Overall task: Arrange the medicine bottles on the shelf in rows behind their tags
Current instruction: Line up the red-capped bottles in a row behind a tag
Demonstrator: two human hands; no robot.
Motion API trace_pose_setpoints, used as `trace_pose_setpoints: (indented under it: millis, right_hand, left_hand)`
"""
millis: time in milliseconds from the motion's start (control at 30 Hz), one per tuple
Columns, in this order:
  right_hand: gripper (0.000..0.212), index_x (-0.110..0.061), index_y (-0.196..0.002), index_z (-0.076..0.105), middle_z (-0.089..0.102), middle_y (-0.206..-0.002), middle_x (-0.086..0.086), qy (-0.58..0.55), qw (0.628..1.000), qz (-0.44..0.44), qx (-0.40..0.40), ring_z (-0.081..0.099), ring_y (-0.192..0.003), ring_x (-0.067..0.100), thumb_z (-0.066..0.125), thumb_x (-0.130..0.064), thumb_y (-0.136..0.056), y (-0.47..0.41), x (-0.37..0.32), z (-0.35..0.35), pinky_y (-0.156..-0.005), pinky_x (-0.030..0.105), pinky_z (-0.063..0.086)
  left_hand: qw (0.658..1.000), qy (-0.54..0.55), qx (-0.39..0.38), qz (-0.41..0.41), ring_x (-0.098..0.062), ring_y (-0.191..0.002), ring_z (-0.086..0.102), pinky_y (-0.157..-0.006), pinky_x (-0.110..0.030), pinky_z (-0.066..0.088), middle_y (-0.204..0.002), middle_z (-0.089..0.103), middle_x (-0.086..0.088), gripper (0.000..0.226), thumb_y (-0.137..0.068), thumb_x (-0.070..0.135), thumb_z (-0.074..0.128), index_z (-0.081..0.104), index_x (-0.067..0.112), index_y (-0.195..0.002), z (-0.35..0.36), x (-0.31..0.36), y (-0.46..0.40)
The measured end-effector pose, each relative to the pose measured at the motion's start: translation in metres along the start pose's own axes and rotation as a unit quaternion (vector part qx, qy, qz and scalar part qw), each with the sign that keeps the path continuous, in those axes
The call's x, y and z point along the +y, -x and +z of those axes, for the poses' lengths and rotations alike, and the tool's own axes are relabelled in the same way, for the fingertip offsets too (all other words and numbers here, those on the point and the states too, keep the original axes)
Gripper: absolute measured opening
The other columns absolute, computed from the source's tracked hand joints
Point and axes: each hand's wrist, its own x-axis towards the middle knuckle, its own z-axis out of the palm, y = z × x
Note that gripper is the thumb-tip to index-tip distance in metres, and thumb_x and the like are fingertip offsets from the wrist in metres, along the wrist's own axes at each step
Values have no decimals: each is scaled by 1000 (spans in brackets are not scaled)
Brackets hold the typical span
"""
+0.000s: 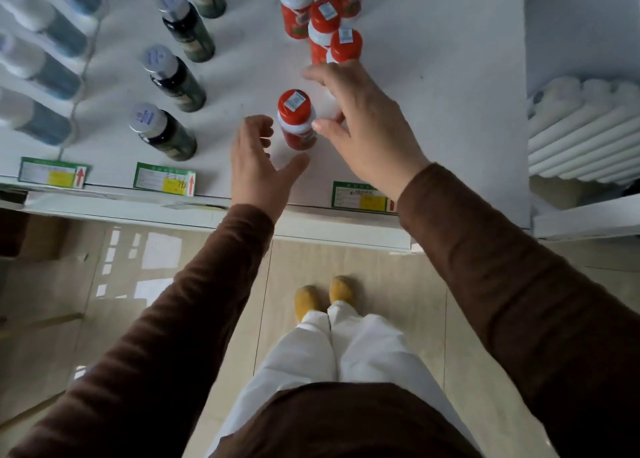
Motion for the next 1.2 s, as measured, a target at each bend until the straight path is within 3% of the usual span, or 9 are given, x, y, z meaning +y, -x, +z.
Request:
trace_pose_setpoints:
  millis: [67,200,300,433,500,667,767,933,1200]
  right_hand:
    - [54,-23,-141,43,48,-141,4,67,993,-58,-80,56,-121,21,62,-17,-91,-25,-6,2,-98,37,50]
    - [43,-22,-134,50,54,-131,3,97,978,-63,-173,56,-116,24,59,-18,-92,-42,-6,1,-97,42,48]
    - [38,-19,-127,54,59,-130,2,30,991,6,-133,58,-115,23,63,-27,-91,-38,0,-15,-97,38,49]
    - [42,-16,-109,63,68,-105,-3,-64,989,109,-77,64,-89,10,64,-52,-87,-39,6,-46,-78,27,52]
    - [43,-18,-98,61,65,-94,-7,-83,986,129,-62,60,-76,3,61,-59,-85,-40,3,-59,-67,23,49]
    - [36,-28,-86,56,59,-80,-18,-104,981,158,-45,57,-72,1,61,-64,-82,-36,2,-75,-62,21,44]
    - [39,-22,-97,62,64,-88,-12,-91,981,157,-69,59,-79,6,64,-58,-83,-32,7,-79,-68,24,49]
    - [42,-19,-125,60,63,-124,1,-31,987,115,-107,59,-112,19,70,-34,-87,-21,18,-77,-91,26,45]
    - [42,-20,-129,57,57,-127,4,56,984,75,-153,55,-117,22,69,-23,-88,-3,26,-57,-98,29,43]
  left_hand:
    - [999,5,-25,-19,-19,-102,55,-89,-42,49,-115,59,1,59,-69,35,78,49,17,-117,7,7,-15]
    - [997,21,-59,-53,-22,-101,60,-89,-39,51,-109,62,2,54,-70,31,79,54,19,-116,14,14,-33]
    - [976,153,-146,-51,-16,-90,62,-86,-37,54,-103,68,-8,43,-76,20,78,59,11,-114,4,12,-35]
    - [867,399,-286,-85,-22,-99,63,-97,-37,51,-106,68,-10,44,-79,26,75,59,7,-115,-15,21,-38]
    - [829,439,-332,-103,-27,-106,60,-100,-37,49,-114,64,-15,46,-81,36,70,60,8,-117,-19,30,-40]
    - [801,454,-373,-114,-32,-110,62,-96,-35,51,-124,60,-22,46,-85,35,62,60,7,-122,-15,45,-44]
    - [819,408,-392,-93,-29,-111,61,-99,-34,49,-119,62,-16,43,-88,27,61,56,4,-125,-10,48,-47]
    - [928,139,-343,42,-10,-99,67,-94,-31,52,-110,69,4,41,-81,20,75,60,18,-120,9,60,-55]
    - [944,-15,-304,122,-15,-100,61,-96,-36,51,-115,67,2,53,-77,30,77,57,20,-125,29,55,-46]
